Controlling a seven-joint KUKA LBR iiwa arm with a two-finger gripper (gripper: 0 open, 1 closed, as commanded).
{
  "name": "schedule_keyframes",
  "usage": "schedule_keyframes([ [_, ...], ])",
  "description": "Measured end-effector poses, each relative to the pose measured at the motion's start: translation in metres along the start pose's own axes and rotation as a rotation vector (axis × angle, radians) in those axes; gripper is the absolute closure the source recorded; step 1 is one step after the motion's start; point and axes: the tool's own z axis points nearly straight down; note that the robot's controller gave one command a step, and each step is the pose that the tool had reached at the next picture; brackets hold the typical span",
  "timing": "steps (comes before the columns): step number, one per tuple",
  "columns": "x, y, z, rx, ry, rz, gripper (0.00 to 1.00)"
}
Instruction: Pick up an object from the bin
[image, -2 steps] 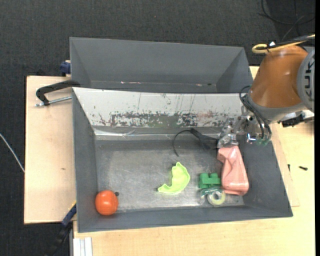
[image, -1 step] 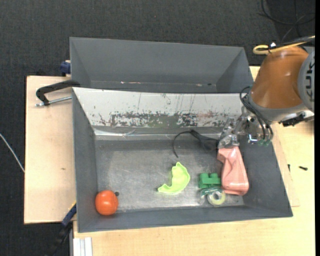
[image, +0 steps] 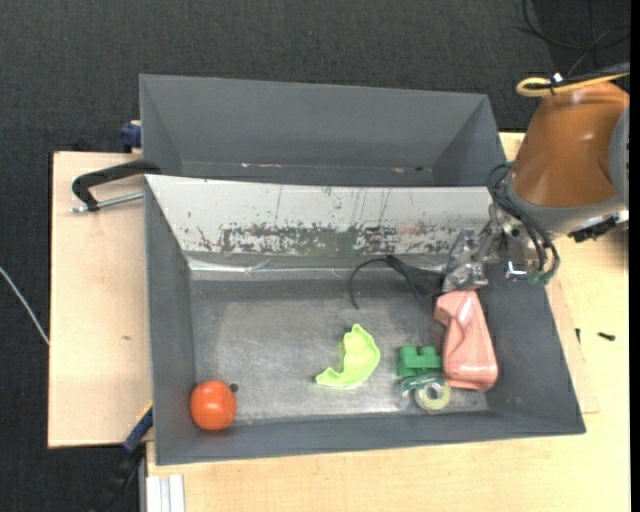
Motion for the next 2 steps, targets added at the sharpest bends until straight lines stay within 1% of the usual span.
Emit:
schedule_keyframes([
  [1,-0.001,0.000,-0.021,0.001,-0.004,-0.007,1.00],
  [2,-0.005,0.008,0.004,0.000,-0.001,0.066,1.00],
])
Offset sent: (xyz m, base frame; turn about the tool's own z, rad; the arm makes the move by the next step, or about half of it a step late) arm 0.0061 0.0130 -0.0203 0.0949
